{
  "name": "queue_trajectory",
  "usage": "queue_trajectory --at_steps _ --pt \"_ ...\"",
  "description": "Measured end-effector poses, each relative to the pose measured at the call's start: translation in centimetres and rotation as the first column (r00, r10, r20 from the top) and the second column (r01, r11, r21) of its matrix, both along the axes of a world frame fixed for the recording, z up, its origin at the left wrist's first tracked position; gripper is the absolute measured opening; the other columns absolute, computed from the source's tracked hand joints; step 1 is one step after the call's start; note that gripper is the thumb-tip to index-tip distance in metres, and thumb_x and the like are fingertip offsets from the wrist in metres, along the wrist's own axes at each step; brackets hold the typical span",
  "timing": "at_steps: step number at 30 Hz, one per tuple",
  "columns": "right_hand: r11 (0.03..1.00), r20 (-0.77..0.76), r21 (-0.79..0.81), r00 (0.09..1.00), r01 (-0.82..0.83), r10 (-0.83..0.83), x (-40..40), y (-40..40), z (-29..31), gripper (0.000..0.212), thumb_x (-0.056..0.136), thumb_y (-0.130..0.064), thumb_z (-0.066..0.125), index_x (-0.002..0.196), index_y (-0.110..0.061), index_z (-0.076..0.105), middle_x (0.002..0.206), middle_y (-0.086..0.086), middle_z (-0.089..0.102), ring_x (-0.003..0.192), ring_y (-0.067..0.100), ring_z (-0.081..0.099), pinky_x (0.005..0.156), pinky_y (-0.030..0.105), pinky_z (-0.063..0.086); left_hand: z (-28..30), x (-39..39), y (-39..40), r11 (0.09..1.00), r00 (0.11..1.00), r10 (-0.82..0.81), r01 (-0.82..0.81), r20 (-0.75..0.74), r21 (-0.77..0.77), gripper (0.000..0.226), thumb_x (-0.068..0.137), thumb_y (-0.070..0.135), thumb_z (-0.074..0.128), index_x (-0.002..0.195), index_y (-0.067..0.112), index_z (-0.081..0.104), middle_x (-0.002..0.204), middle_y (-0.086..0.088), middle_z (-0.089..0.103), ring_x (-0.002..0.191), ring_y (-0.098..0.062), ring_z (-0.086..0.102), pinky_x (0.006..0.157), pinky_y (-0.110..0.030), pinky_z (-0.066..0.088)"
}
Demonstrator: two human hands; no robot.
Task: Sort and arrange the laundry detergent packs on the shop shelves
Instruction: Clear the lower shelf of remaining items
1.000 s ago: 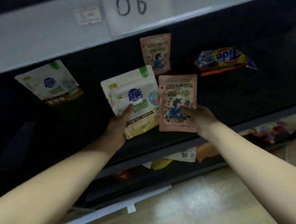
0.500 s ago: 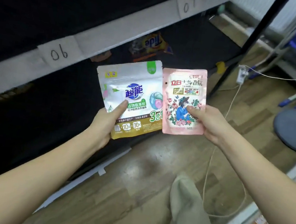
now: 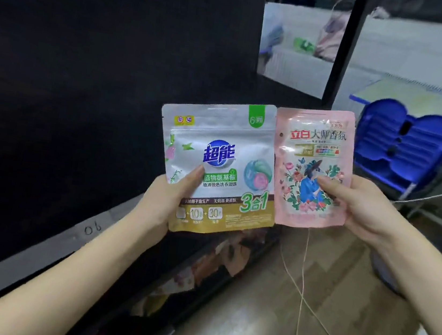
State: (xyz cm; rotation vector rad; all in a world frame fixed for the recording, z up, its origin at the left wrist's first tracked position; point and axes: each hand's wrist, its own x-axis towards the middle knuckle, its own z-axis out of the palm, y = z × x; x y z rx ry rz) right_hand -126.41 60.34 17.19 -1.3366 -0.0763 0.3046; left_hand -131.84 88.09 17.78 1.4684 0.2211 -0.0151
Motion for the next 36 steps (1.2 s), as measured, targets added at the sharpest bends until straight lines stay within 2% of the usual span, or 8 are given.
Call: queue_trajectory --at_steps 6,9,15,20,25,32,34,36 --pt "0.994 0.165 0.056 0.983 -0.093 0.083 6.2 -2.6 10.8 0.096 0.022 -0.042 0.096 0.103 -0.002 0.065 0.102 0.015 0.072 0.091 0.025 0.071 0.065 0.032 0.058 10.9 2.9 -3.2 0.998 0.989 0.042 -0.049 0.142 0.047 0.027 0.087 0.037 0.057 0.099 0.017 0.069 0.088 -0.004 0.075 0.074 -0.021 0.073 0.058 -0.031 0.058" --pt "0.982 0.242 0.052 0.957 -0.18 0.163 9.7 -3.9 16.1 0.077 0.027 -0.039 0.096 0.093 -0.005 0.074 0.102 0.015 0.072 0.091 0.025 0.071 0.067 0.036 0.058 15.5 4.2 -4.8 0.995 0.978 0.093 -0.098 0.187 0.021 0.035 0.078 0.04 0.058 0.1 0.015 0.07 0.093 -0.007 0.075 0.078 -0.023 0.073 0.06 -0.031 0.06" --pt "0.978 0.283 0.024 0.94 -0.207 0.192 15.9 -4.5 23.3 0.036 0.069 -0.021 0.066 0.101 -0.004 0.065 0.097 0.014 0.073 0.081 0.021 0.072 0.06 0.035 0.059 22.4 7.9 -6.5 0.972 0.948 0.202 -0.224 0.247 0.064 0.043 0.073 0.046 0.06 0.101 0.014 0.069 0.092 -0.007 0.075 0.077 -0.022 0.072 0.065 -0.033 0.06" --pt "0.984 0.308 0.042 0.939 -0.174 0.153 21.5 -3.6 26.5 0.013 0.091 -0.009 0.051 0.098 -0.005 0.061 0.086 0.01 0.074 0.072 0.018 0.072 0.06 0.039 0.06 27.7 12.6 -5.6 0.935 0.897 0.283 -0.337 0.34 0.11 0.023 0.092 0.034 0.056 0.101 0.014 0.065 0.076 0.0 0.074 0.06 -0.013 0.07 0.051 -0.027 0.057" --pt "0.997 0.301 0.001 0.951 -0.081 0.077 28.1 -1.6 29.3 0.014 0.097 -0.009 0.047 0.106 -0.004 0.055 0.09 0.013 0.07 0.064 0.019 0.072 0.046 0.033 0.056 32.8 18.8 -2.3 0.876 0.848 0.373 -0.456 0.376 0.16 0.018 0.095 0.028 0.055 0.087 0.012 0.059 0.073 -0.003 0.068 0.045 -0.01 0.063 0.045 -0.024 0.053" --pt "0.971 0.416 -0.229 0.909 0.063 0.039 37.6 5.6 33.9 0.028 0.092 0.0 0.047 0.119 0.007 0.049 0.115 0.022 0.06 0.093 0.033 0.062 0.083 0.048 0.052 37.8 27.5 2.9 0.783 0.765 0.515 -0.604 0.387 0.152 0.019 0.095 0.013 0.05 0.077 0.011 0.048 0.073 -0.004 0.051 0.051 -0.013 0.056 0.038 -0.021 0.05" --pt "0.949 0.444 -0.303 0.894 0.086 0.061 40.3 8.2 35.3 0.024 0.09 0.001 0.049 0.114 0.005 0.051 0.118 0.024 0.06 0.094 0.034 0.063 0.086 0.046 0.051 38.6 29.7 4.2 0.775 0.763 0.539 -0.615 0.357 0.144 0.022 0.096 0.011 0.046 0.075 0.01 0.045 0.071 -0.005 0.049 0.051 -0.014 0.055 0.042 -0.025 0.05" --pt "0.936 0.463 -0.337 0.883 0.098 0.075 42.7 10.8 36.3 0.026 0.091 0.003 0.047 0.116 0.004 0.051 0.107 0.022 0.062 0.083 0.03 0.065 0.072 0.037 0.056 39.0 31.7 5.2 0.74 0.751 0.57 -0.646 0.334 0.19 0.022 0.096 0.01 0.041 0.074 0.009 0.043 0.072 -0.007 0.048 0.049 -0.017 0.053 0.048 -0.029 0.048"
